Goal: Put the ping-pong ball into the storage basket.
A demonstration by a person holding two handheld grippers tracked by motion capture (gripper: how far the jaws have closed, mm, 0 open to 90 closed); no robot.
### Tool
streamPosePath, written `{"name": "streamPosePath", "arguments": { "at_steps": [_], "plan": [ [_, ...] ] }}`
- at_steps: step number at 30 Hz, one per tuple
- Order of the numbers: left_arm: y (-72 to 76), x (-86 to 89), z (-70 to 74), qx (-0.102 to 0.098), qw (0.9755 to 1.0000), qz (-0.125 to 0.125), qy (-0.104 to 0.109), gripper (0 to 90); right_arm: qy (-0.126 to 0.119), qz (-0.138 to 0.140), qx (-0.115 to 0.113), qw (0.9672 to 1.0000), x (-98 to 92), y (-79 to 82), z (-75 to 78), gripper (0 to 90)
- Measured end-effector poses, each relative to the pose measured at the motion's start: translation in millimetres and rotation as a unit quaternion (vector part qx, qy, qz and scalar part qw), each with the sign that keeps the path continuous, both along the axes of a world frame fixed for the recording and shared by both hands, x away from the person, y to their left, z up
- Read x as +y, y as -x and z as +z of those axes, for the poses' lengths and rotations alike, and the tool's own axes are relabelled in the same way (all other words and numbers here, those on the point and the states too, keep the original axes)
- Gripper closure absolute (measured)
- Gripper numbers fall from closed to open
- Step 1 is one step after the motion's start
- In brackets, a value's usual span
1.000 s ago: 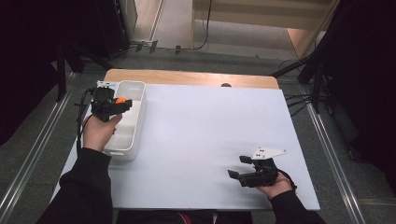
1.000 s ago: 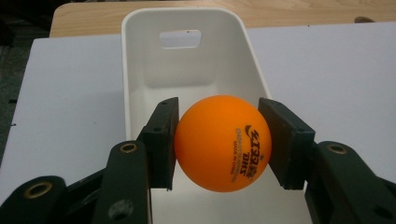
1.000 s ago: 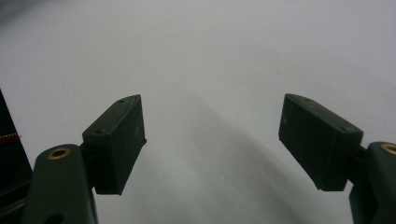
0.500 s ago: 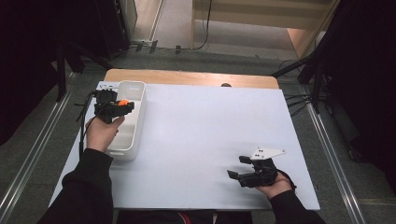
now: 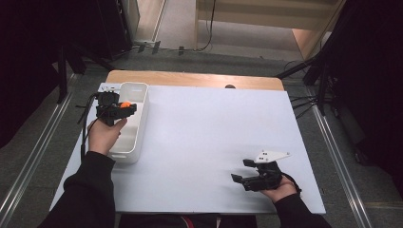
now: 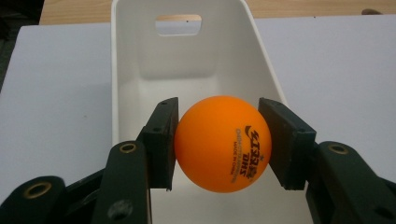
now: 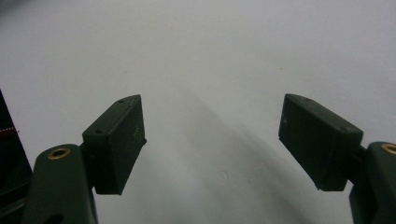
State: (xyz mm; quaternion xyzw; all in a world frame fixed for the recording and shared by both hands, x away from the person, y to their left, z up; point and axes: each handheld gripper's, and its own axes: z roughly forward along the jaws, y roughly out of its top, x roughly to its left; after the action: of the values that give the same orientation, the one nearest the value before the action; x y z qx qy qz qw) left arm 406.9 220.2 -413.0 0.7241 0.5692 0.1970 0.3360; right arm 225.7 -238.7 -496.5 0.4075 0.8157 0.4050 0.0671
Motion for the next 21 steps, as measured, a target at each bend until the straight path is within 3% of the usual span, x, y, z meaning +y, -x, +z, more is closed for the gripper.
{"name": "streamPosePath", "arguments": {
  "at_steps": [1, 4, 10, 21],
  "plan": [
    [-0.4, 0.4, 0.7, 0.007, 1.0000, -0.004, 0.004, 42.0, 0.001, 0.000, 0.000, 1.0000, -0.1, -0.1, -0.1, 21.5],
    [0.9, 1.2, 5.5, -0.002, 0.9999, -0.008, 0.015, 33.0, 0.001, 0.000, 0.000, 1.0000, -0.6, 0.0, 0.0, 21.5],
    [3.8, 2.3, 15.4, -0.007, 0.9992, -0.026, 0.029, 22.1, 0.002, 0.000, 0.000, 1.0000, -0.9, 0.0, 0.1, 21.5],
    [11.7, -3.0, 29.5, -0.021, 0.9973, -0.058, 0.038, 21.3, 0.003, 0.001, 0.000, 1.0000, -1.1, 0.1, 0.2, 21.5]
  ]
}}
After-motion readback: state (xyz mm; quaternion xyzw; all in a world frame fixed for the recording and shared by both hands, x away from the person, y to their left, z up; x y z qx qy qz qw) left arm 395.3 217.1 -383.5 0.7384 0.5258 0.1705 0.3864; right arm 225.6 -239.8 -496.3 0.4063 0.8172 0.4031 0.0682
